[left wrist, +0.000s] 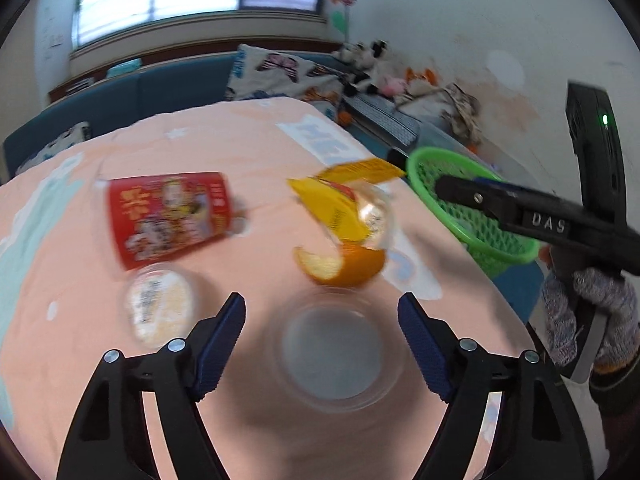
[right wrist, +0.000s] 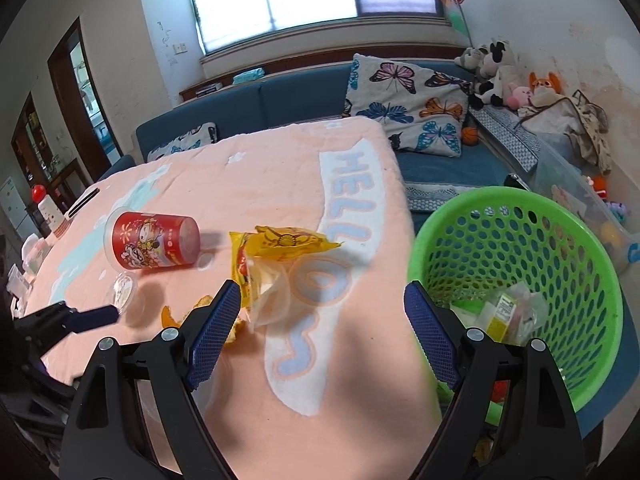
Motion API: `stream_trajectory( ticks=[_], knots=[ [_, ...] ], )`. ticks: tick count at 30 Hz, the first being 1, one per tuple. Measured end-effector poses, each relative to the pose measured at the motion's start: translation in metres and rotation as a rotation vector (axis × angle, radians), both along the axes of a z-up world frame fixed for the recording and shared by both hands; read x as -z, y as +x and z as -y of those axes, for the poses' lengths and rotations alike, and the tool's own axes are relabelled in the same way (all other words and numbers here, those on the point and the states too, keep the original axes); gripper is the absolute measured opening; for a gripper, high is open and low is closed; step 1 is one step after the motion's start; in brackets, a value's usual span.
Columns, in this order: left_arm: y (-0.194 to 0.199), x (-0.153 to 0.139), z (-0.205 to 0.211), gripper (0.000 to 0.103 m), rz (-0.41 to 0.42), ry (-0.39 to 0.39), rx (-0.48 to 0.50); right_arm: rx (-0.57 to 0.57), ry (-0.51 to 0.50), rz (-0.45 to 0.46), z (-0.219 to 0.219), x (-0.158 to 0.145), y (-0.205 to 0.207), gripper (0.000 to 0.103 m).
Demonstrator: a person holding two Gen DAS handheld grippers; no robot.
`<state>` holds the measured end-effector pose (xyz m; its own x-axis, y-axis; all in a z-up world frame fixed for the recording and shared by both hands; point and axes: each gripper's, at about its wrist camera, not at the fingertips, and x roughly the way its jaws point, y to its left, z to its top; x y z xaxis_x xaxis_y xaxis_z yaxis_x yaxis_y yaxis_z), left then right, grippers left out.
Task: Collect trash
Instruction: 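Lower the right tool onto the clear plastic lid and grasp its rim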
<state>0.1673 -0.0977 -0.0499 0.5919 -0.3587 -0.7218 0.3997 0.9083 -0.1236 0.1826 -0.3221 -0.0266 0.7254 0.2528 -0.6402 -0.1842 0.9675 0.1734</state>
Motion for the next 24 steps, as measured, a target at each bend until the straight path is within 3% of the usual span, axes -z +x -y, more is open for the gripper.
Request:
stream_trajectory(
  ticks=[5, 8, 17, 24],
  knots=[
    [0.01, 0.008, 0.021, 0.075, -0.008, 0.042, 0.016, 0.014, 0.003, -0.005, 0.008, 0.001, -0.001, 0.083],
    [0.009, 0.006, 0.018, 0.075, -0.004, 0.014, 0.018, 0.009, 0.004, -0.009, 0.01, 0.001, -0.007, 0.083],
    [0.001, -0.005, -0.036, 0.074, 0.025, -0.006, -0.111, -0.096, -0.002, -0.043, -0.017, 0.02, -0.038, 0.083],
    [-0.002, -0.018, -0.072, 0.074, 0.053, -0.045, -0.199, -0.252, 0.054, -0.12, -0.063, 0.038, -0.057, 0.086]
  ],
)
